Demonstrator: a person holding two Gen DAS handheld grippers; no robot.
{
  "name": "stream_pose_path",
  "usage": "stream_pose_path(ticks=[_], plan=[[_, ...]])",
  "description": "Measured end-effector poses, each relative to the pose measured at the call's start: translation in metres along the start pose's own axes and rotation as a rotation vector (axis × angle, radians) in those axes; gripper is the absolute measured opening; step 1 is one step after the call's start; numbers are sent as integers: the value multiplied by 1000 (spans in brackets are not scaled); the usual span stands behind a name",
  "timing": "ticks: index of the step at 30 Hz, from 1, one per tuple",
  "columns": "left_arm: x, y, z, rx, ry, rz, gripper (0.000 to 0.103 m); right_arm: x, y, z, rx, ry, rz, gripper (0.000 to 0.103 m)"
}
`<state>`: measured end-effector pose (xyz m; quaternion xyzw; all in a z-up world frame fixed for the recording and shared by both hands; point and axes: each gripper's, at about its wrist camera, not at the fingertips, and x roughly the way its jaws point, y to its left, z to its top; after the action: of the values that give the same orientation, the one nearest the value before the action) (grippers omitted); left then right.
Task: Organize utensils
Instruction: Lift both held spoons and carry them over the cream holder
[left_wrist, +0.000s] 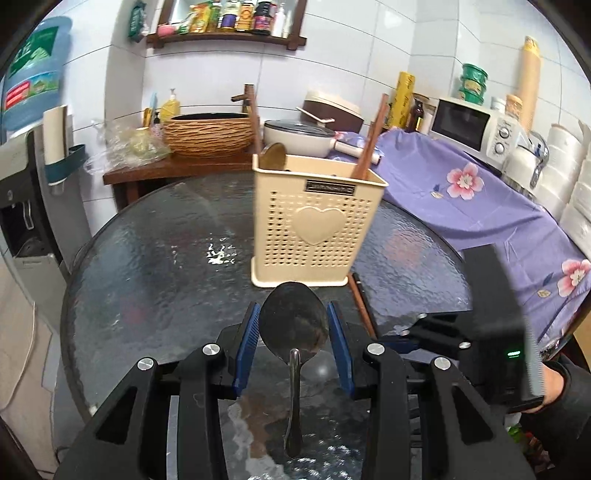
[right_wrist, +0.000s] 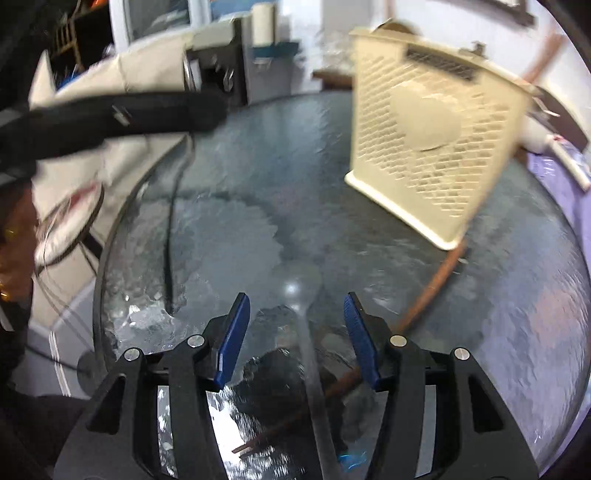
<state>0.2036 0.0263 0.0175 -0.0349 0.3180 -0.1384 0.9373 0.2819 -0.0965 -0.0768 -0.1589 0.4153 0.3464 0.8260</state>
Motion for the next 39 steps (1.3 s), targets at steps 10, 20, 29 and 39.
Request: stream_pose_path(ticks=[10,20,29,39], plan=[[-6,19,-3,-29,-6,14,36,31,9,20,-48,98,-3,44],[-7,23,-3,-32,-9,8,36,26,9,27,-16,53,1,37],[-11,18,0,-30,-23,4,36,-51,-17,28,139,-201,40,37],[-17,1,10,1,-49,-10,36,-109,-34,25,198,-318,58,37]])
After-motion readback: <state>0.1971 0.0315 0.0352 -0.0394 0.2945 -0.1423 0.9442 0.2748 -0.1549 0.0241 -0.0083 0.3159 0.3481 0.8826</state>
